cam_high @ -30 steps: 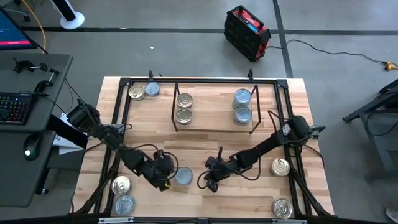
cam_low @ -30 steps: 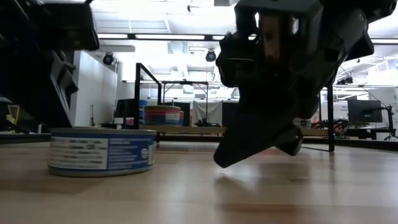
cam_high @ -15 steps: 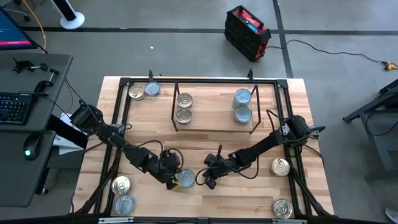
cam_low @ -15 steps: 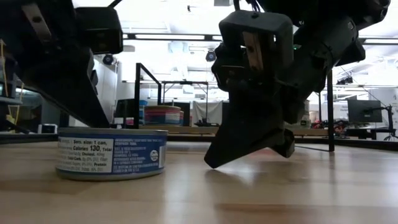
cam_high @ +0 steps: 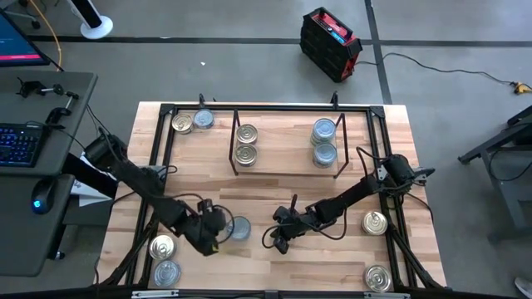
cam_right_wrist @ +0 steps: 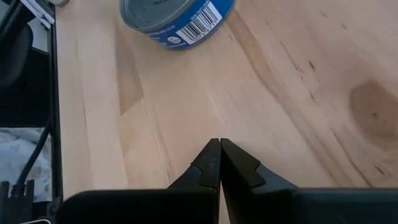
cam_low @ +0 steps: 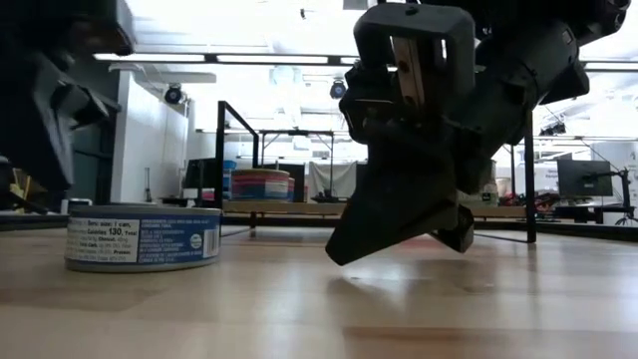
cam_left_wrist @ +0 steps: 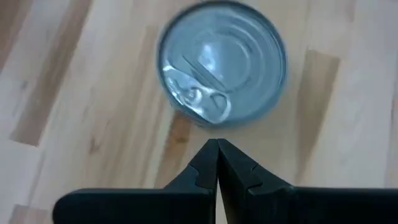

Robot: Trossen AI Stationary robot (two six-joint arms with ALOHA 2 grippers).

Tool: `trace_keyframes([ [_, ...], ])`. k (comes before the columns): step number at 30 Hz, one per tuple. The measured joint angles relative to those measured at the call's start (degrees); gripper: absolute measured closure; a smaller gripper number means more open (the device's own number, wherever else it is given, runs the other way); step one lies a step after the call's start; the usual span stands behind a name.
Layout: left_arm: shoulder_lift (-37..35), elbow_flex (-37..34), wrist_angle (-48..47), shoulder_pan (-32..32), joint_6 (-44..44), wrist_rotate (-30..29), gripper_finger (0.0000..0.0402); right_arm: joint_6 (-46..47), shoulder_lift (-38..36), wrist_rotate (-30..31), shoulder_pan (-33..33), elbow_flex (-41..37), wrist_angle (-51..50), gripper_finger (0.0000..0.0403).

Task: Stack canned seafood by type on shelf
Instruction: Put the blue tuna can on the shelf

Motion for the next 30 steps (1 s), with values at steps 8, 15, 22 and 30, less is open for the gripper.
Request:
trace_keyframes([
  [8,8.5,0.0,4.0,1.1,-0.1,-2.1,0.0401,0.8,0.0,0.5,-0.1,0.0,1.5,0.0403],
  [15,11.8,0.4,9.7,3.8,-2.2,-1.7,0.0401,0.5,-0.1,-0.4,0.0,0.0,2.9,0.0403],
  [22,12.8,1.6,19.2,4.4,0.7,-3.3,0.0401,-0.7,-1.5,-1.2,1.6,0.0,-1.3,0.0403],
  [30,17.3,5.9,27.5,6.2,5.0,-3.5,0.0401,-0.6,-1.7,-1.5,2.3,0.0,-3.4,0.0403],
])
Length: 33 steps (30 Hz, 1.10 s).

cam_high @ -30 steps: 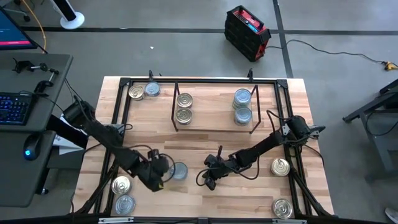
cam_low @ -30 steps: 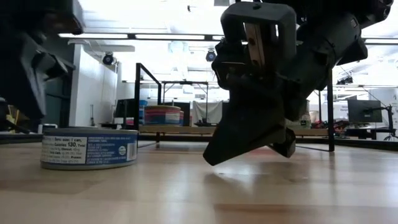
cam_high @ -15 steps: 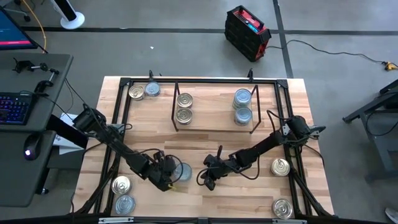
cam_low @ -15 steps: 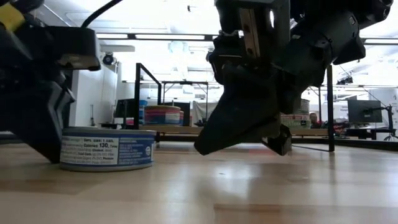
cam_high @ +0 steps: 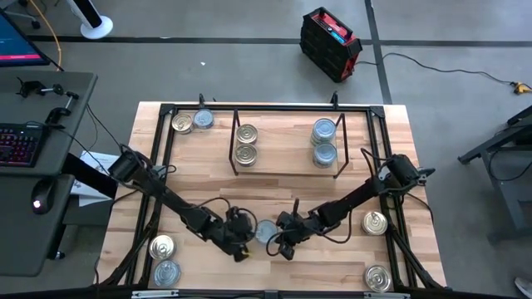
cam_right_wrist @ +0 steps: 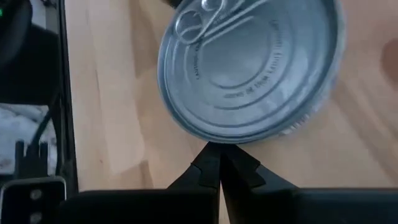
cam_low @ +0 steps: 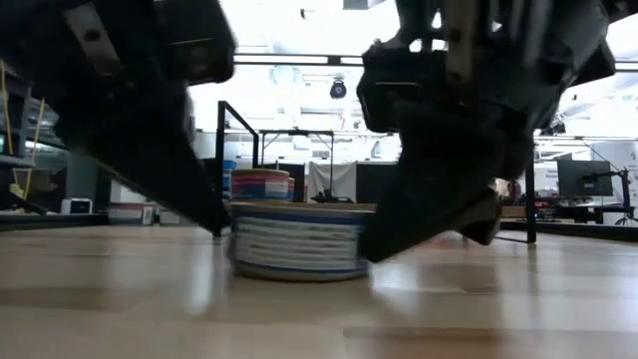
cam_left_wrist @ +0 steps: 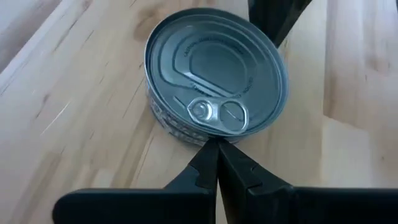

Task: Stack canned seafood by type on shelf
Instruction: Put the blue tuna can on the shelf

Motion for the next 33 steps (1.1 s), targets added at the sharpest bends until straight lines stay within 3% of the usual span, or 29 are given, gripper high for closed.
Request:
trace_keyframes([
  [4,1.0,4.2,-5.1,0.6,3.3,1.5,0.0401,0.2,-0.1,-1.2,0.6,0.0,-1.9,0.0403],
  [10,-2.9,8.1,-17.4,0.4,7.5,1.6,0.0401,0.4,-2.0,-1.4,1.9,0.0,-8.0,0.0403],
  [17,-4.4,7.8,-14.8,1.2,12.9,0.8,0.0401,2.9,-2.0,2.4,1.8,0.0,-9.2,0.0403],
  [33,1.5,7.4,-9.5,1.9,8.9,3.5,0.0401,-0.6,-4.4,3.2,-0.2,0.0,-10.8,0.0403],
])
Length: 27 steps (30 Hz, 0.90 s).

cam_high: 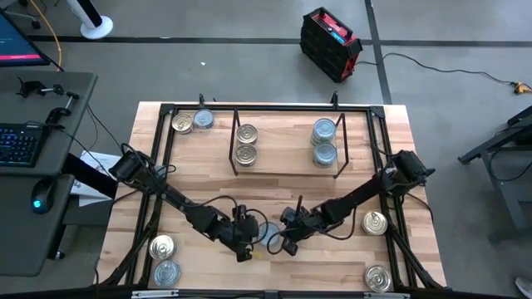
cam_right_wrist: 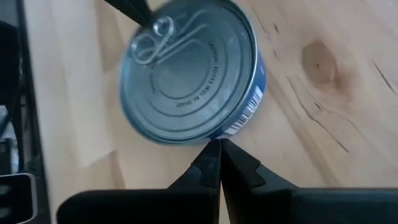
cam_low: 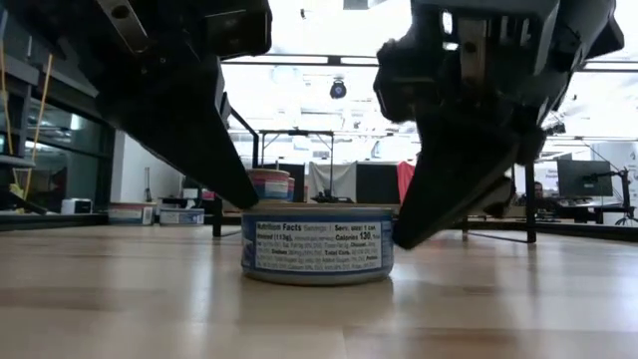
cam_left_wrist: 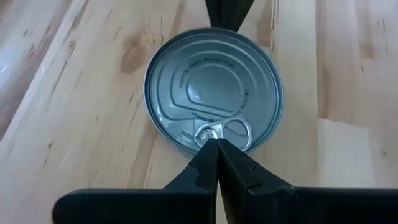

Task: Stack canned seafood by type on shelf
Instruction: Put the blue tuna can on the shelf

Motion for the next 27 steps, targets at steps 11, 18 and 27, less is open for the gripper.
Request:
trace_keyframes([
  [11,0.5,-0.3,-4.1,-0.7,-0.8,1.0,0.0401,0.0,-3.6,1.1,0.0,0.0,3.4,0.0403],
  [18,0.3,-0.2,-0.1,-0.8,-3.7,0.6,0.0401,-1.2,-4.0,1.1,0.0,0.0,6.2,0.0403],
  [27,0.3,-0.2,8.1,-1.4,-3.0,0.5,0.0401,-1.5,-5.1,1.1,-0.3,0.0,2.5,0.0403],
])
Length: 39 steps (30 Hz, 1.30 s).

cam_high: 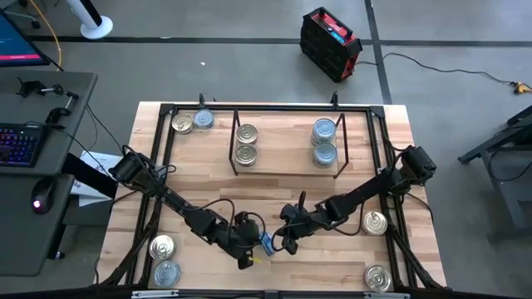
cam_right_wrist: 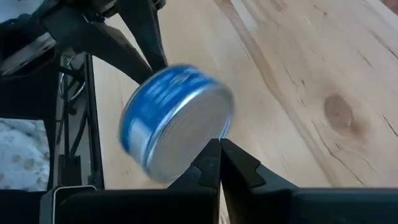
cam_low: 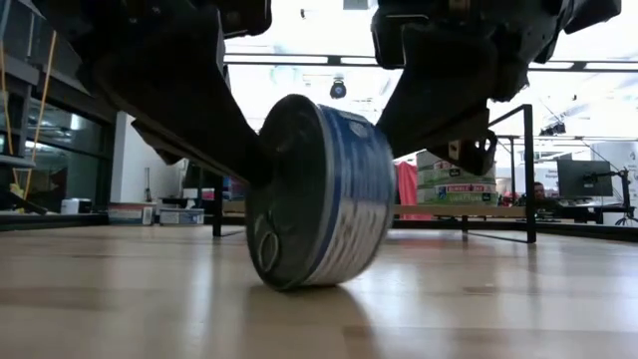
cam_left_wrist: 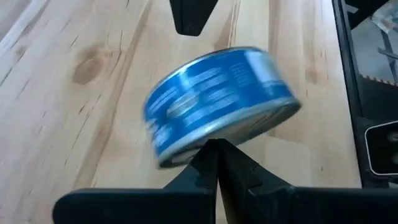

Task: Stack canned seafood by type on shelf
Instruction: Put the blue tuna can on the shelf

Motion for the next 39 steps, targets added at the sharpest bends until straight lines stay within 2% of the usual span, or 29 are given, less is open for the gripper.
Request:
trace_keyframes([
  [4,0.0,0.0,0.7,0.0,0.5,0.0,0.0401,-2.1,-1.8,0.0,0.0,0.0,-0.6,0.0403],
  [12,0.0,0.0,1.8,0.2,0.9,-0.1,0.0401,-4.5,-10.0,3.3,0.0,0.0,-10.4,0.0403],
  [17,0.0,0.0,0.8,0.2,1.0,0.0,0.0401,-1.2,-11.3,-2.5,0.2,0.0,-8.4,0.0403],
  [20,0.0,0.0,-1.3,0.2,0.0,0.3,0.0401,3.0,-10.6,-6.9,0.9,0.0,-1.9,0.0403],
  [22,-0.4,0.0,-3.7,0.2,-0.7,2.2,0.0401,3.5,-10.2,-6.7,1.7,1.1,-0.6,0.0403],
  [26,-1.8,0.0,-7.2,0.1,-0.5,6.7,0.0401,1.6,-8.0,-1.2,3.7,11.9,-16.5,0.0403],
  [29,-3.6,0.0,-10.9,-0.2,0.5,7.2,0.0401,0.7,-3.4,-0.8,4.0,21.7,-30.1,0.0403],
  [33,-7.8,0.0,-17.2,-0.9,2.8,7.3,0.0401,6.7,3.6,0.7,3.9,33.6,-45.8,0.0403],
  [36,-12.2,0.0,-23.6,-1.4,4.9,7.2,0.0401,12.5,8.5,0.7,3.9,39.8,-49.9,0.0402],
  [39,-17.8,-0.7,-29.1,-2.0,5.4,5.2,0.0401,15.0,12.0,-1.2,3.2,44.2,-49.9,0.04],
])
